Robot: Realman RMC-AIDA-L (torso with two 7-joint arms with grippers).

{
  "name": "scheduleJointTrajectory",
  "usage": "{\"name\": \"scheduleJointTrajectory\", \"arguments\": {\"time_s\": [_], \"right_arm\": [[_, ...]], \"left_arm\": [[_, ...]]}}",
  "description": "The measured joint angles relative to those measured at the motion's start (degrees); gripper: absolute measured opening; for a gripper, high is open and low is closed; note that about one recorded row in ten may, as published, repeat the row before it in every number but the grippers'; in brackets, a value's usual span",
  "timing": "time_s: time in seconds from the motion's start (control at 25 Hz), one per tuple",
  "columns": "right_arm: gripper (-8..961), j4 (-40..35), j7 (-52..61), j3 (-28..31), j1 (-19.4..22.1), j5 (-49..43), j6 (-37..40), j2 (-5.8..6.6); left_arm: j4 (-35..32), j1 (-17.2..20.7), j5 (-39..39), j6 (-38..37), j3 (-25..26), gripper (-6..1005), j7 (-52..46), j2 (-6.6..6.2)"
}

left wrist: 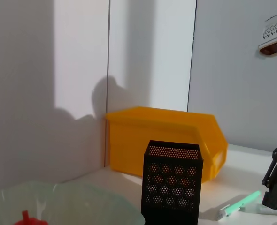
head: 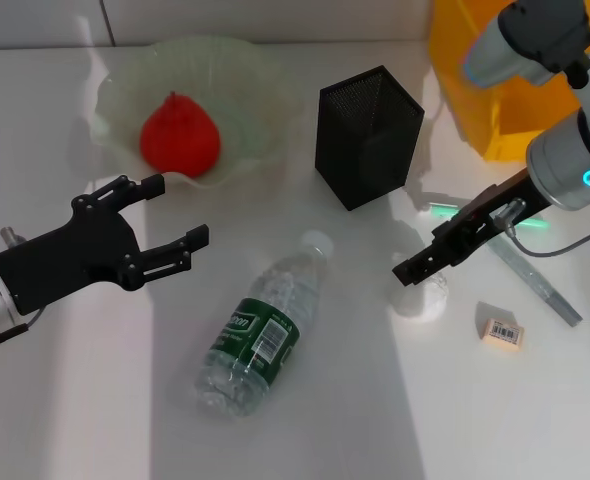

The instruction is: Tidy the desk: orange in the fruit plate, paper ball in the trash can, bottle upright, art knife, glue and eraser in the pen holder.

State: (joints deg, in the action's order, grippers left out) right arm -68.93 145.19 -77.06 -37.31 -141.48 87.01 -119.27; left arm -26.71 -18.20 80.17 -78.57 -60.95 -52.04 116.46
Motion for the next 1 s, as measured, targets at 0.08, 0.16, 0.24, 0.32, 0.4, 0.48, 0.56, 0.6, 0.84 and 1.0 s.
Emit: {"name": "scheduleJointTrajectory", "arguments": {"time_s": [0.08,0.16,0.24,0.32,0.4,0.48,0.56,0.6,0.84,1.0], "right_arm": [[708,2.1,0.1,-0.8,-1.0,0.0,-0.3,-0.03],[703,3.7,0.2,-1.5,-1.6,-0.1,-0.6,-0.06],[699,4.5,0.6,-2.2,-1.9,-0.4,-0.7,-0.07],[694,4.8,0.9,-3.1,-2.0,-1.0,-0.9,-0.08],[690,5.2,1.0,-3.8,-2.1,-1.3,-1.5,-0.12],[686,5.8,1.2,-4.4,-2.4,-1.3,-2.0,-0.16],[681,6.5,1.5,-4.7,-2.7,-1.3,-2.0,-0.17],[679,7.1,1.5,-4.7,-3.0,-1.3,-2.0,-0.17],[651,8.3,1.5,-4.5,-3.6,-1.3,-1.8,-0.13],[584,1.4,2.1,-1.6,-1.3,-1.3,0.1,0.0]], "left_arm": [[0.0,0.0,0.0,0.2,0.0,875,0.0,0.1],[0.0,0.0,0.1,0.3,0.0,875,0.0,0.15],[0.0,0.1,0.1,0.4,0.0,874,0.0,0.16],[0.0,0.2,0.1,0.5,0.0,874,0.0,0.17],[0.0,0.4,0.1,0.5,0.0,874,0.1,0.19],[0.0,0.5,0.1,0.6,0.0,874,0.1,0.23],[0.0,0.5,0.1,0.6,0.0,874,0.1,0.25],[0.0,0.5,0.1,0.7,0.0,874,0.1,0.26],[0.1,0.5,0.1,1.1,-0.1,874,0.2,0.26],[0.1,0.5,0.1,1.1,-0.1,874,0.1,0.26]]}}
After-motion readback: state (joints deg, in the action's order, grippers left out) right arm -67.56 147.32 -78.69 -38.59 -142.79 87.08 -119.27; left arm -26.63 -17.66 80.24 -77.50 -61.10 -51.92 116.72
